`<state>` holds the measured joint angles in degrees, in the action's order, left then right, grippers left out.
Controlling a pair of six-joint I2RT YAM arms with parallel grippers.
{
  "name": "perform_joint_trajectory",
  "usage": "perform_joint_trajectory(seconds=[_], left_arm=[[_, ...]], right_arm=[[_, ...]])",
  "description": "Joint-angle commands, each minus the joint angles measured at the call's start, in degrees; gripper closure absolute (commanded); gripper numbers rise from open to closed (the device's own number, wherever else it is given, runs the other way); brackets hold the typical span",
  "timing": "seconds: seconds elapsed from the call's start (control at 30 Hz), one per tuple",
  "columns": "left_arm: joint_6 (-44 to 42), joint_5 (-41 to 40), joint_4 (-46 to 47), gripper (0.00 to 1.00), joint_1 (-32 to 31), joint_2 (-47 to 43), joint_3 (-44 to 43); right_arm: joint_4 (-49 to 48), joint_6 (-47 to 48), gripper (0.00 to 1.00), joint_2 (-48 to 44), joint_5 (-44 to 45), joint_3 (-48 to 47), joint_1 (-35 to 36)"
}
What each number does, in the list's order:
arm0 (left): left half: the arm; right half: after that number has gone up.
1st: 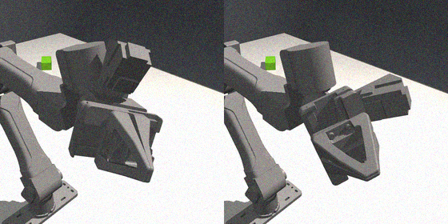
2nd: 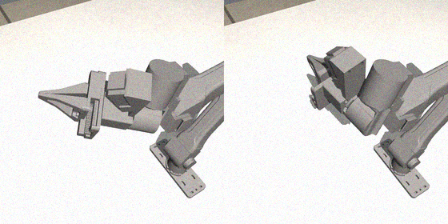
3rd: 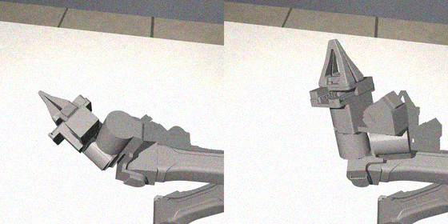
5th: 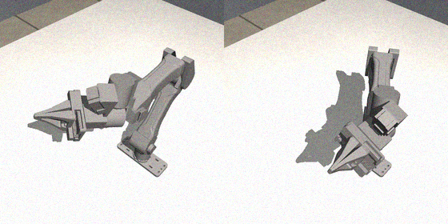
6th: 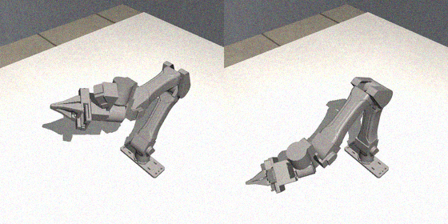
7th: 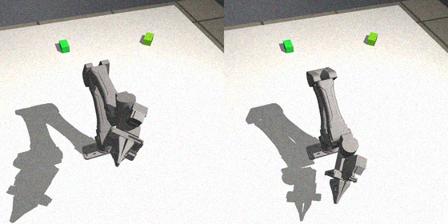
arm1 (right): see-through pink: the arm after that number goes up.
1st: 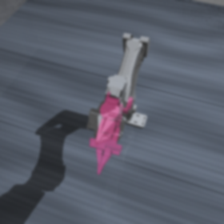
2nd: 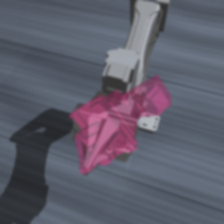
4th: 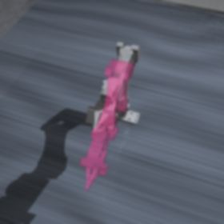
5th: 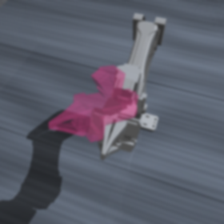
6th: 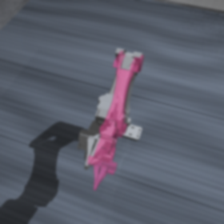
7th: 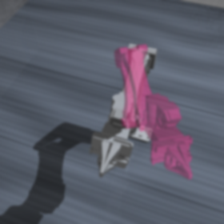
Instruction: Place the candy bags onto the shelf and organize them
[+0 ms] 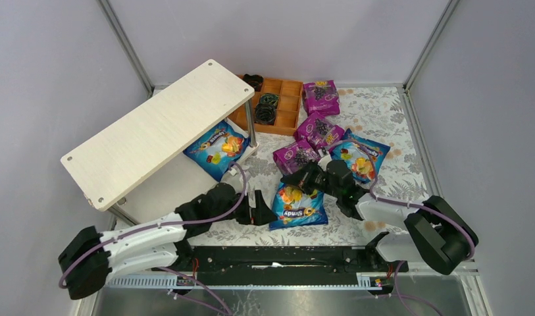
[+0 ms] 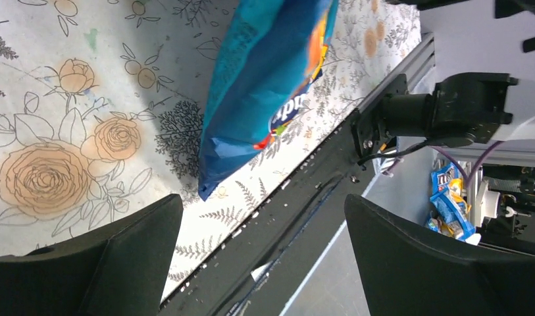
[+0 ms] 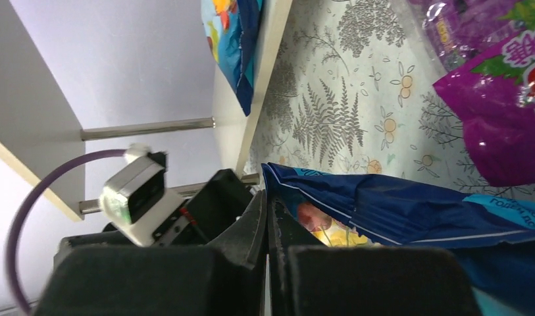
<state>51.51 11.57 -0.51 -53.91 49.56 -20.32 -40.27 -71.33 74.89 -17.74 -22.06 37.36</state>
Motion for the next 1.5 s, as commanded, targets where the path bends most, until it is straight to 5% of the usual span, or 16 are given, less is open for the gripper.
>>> perform_joint_trajectory(seconds=[0.0,0.13,0.2,0.3,0.6,0.7,0.8,1.03,1.1,1.3,1.37,1.47], left_arm=[[-1.09,0.39,16.84,0.02,-0.2,4.57,1.06],[-7.35,-0.83,20.86,0.02,-0.21,9.22,-1.92],[-9.46,0.45,25.31,0.21,-0.19,11.43,-2.18],[-11.75,2.48,29.79,0.27,-0.16,14.59,-2.32],[-14.59,3.23,35.06,0.21,-0.2,16.53,-1.18],[-13.71,2.5,37.1,0.06,-0.18,18.59,-1.62],[-12.41,-0.59,36.71,0.04,-0.15,20.74,-2.71],[-9.17,-9.84,33.1,0.32,-0.19,23.58,-4.85],[-8.34,-9.61,33.77,0.41,-0.2,23.55,-5.19],[-4.09,-9.02,31.77,0.54,0.05,20.62,-5.7],[-3.16,-9.28,30.51,0.57,0.3,18.78,-5.7],[-1.52,-9.35,28.19,0.64,1.06,15.89,-6.26]], right_arm=[[-7.12,-2.21,1.0,-4.35,-2.58,-1.48,-0.36],[-8.17,-3.44,1.0,-5.32,-5.03,-1.84,-0.36],[-8.16,-4.36,1.0,-6.4,-5.89,-2.12,-0.37],[-5.56,-4.74,1.0,-8.8,-6.46,-2.92,-0.36],[-0.12,-5.22,1.0,-14.19,-5.51,-4.29,-0.41],[-0.66,-5.61,1.0,-12.88,-6.02,-4.8,-0.36],[-3.64,-7.09,1.0,-10.77,-7.26,-4.94,-0.32],[-6.36,-8.47,0.98,-7.64,-6.17,-5.48,0.09],[-6.32,-8.24,0.83,-6.96,-6.21,-5.5,0.08],[6.6,1.53,0.14,-10.83,-3.86,-6.48,-0.01],[14.68,6.23,0.01,-14.82,-1.29,-7.48,-0.01],[25.8,11.71,0.0,-20.26,2.87,-9.13,0.01]])
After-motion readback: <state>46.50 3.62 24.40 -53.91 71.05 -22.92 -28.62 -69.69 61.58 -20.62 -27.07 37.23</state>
